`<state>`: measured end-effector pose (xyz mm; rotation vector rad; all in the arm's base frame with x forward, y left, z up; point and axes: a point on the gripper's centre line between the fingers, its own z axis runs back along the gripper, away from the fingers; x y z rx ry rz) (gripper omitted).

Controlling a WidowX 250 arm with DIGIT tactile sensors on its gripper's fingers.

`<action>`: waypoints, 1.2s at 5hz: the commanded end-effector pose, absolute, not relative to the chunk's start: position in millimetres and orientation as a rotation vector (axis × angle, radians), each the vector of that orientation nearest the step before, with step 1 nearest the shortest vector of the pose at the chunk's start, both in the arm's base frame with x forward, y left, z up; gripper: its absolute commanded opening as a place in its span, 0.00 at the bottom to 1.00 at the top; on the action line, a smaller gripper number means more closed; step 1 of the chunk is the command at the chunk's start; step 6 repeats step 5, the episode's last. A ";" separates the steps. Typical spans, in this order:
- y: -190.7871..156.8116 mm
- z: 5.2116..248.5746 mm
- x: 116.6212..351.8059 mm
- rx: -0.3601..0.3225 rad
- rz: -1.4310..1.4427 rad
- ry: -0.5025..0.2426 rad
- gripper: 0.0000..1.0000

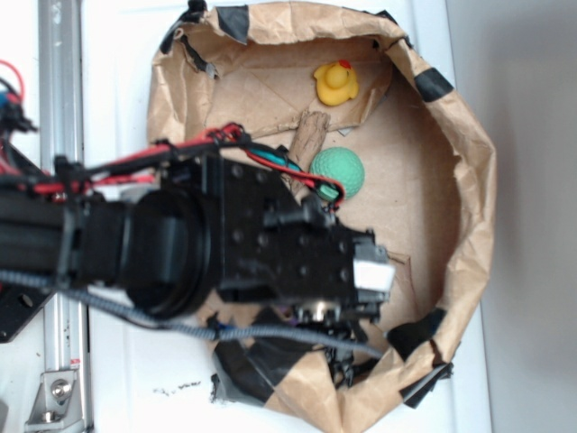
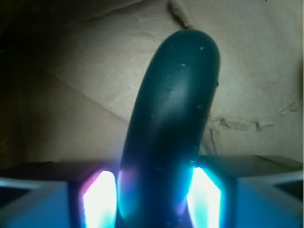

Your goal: Grab the plastic pickle.

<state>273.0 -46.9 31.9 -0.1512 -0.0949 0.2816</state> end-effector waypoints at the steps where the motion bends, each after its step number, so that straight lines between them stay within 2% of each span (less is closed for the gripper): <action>1: -12.5 79.7 284.3 -0.254 0.227 -0.213 0.00; 2: 10.2 129.7 281.2 -0.249 0.136 -0.183 0.00; 3: 12.1 165.6 263.1 -0.135 0.021 -0.243 0.00; 4: 12.2 193.9 252.8 -0.128 -0.008 -0.239 0.00; 5: 12.1 192.1 247.4 -0.089 -0.008 -0.217 0.00; 6: 12.1 192.1 247.4 -0.089 -0.008 -0.217 0.00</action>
